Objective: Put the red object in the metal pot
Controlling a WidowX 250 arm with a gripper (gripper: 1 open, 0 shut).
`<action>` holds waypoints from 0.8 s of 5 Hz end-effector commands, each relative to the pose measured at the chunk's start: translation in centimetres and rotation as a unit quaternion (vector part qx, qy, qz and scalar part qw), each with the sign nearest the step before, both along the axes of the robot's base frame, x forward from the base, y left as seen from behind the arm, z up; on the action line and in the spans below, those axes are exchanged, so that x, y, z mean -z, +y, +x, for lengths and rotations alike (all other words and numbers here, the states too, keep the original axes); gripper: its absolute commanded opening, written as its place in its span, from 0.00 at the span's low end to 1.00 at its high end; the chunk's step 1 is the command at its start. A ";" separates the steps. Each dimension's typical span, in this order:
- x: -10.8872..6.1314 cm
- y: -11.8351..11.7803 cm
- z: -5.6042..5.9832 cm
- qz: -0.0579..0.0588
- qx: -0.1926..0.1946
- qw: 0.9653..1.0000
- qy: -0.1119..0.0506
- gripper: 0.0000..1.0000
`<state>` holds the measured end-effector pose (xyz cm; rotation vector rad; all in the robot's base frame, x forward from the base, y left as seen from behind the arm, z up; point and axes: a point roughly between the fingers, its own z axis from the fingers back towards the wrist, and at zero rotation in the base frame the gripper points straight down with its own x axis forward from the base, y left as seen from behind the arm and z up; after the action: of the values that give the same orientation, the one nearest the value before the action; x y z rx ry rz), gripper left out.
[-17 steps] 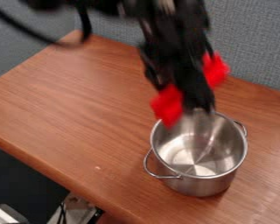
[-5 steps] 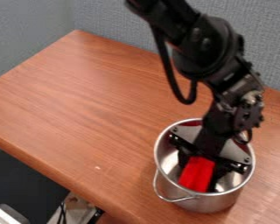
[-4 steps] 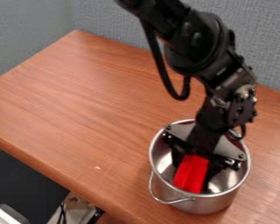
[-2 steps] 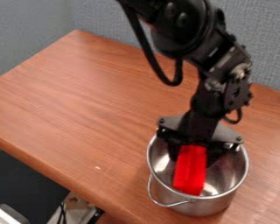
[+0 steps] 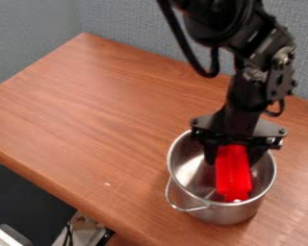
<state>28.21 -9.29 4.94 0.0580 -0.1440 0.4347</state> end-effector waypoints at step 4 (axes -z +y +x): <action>0.3 3.7 1.7 -0.057 -0.038 0.998 -0.004 0.00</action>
<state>29.31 -5.92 2.84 -0.0234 -0.0695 0.4855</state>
